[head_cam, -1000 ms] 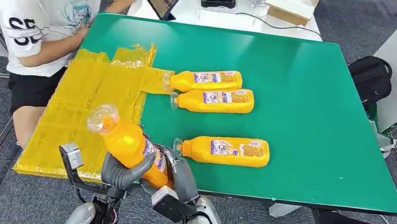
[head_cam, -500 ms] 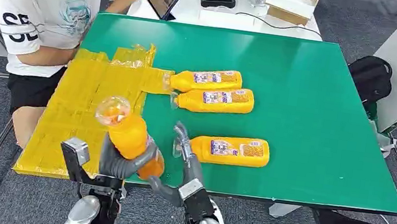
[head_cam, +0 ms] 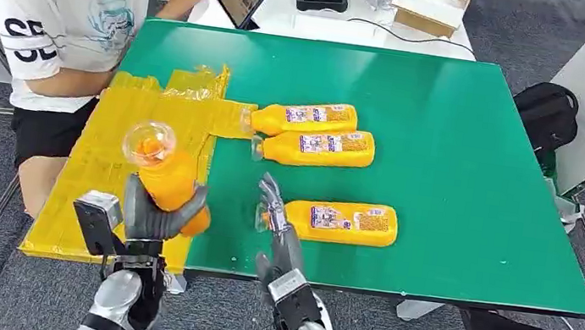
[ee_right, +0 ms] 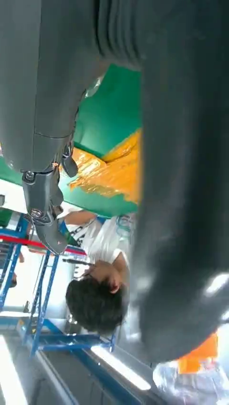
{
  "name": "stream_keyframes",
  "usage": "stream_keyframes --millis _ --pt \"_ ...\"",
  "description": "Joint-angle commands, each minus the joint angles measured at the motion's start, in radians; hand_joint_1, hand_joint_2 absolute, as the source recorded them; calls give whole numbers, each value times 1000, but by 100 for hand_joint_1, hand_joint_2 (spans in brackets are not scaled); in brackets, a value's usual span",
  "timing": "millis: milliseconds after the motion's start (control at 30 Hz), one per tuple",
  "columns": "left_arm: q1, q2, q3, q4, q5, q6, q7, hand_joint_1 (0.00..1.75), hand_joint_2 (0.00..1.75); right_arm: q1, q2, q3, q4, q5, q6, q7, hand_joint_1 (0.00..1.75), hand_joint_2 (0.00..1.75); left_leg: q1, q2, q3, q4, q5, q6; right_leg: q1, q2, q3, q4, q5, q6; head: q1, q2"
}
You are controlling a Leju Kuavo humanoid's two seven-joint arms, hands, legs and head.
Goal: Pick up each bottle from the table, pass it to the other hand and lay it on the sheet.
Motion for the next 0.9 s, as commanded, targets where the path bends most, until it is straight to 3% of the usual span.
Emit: stream_keyframes --millis 33,100,167,267,400,500,767,900 --pt "-139 67 62 211 -243 231 -47 175 175 -38 -22 23 -23 -12 -76 -61 0 0 0 1 6 -1 -1 1 1 -1 6 -1 -1 -4 0 0" --pt "-244 106 96 374 -429 357 -8 175 175 -47 -23 47 -67 0 -159 -84 0 0 0 0 2 -1 0 1 0 -1 2 -1 0 -2 0 0" --pt "-345 134 121 510 -595 420 9 175 175 -50 -16 61 -105 5 -171 -74 0 0 0 0 3 -1 0 1 0 -1 3 0 0 -2 0 0" --pt "-446 140 232 579 -1007 420 98 175 175 -72 -19 94 -97 34 -182 -60 0 0 0 -1 3 -1 1 0 1 -2 3 1 0 -4 0 0" --pt "-543 219 193 733 -1324 420 227 175 175 -85 -23 124 -51 45 -177 -65 0 0 1 1 2 0 3 -1 1 0 2 1 1 -3 0 0" --pt "-595 279 134 890 -1374 420 258 175 175 -84 -25 135 -40 46 -168 -66 0 0 1 2 6 -2 3 -1 1 1 5 1 1 -4 1 0" --pt "-629 287 174 989 -1298 352 236 175 175 -79 -21 135 -45 45 -167 -67 0 0 1 2 5 0 2 -1 2 1 4 1 0 -4 1 0" --pt "-645 302 111 1039 -1377 206 315 175 175 -88 -17 131 -16 61 -181 -63 0 0 2 0 4 0 2 0 2 -1 4 2 0 -4 1 0"
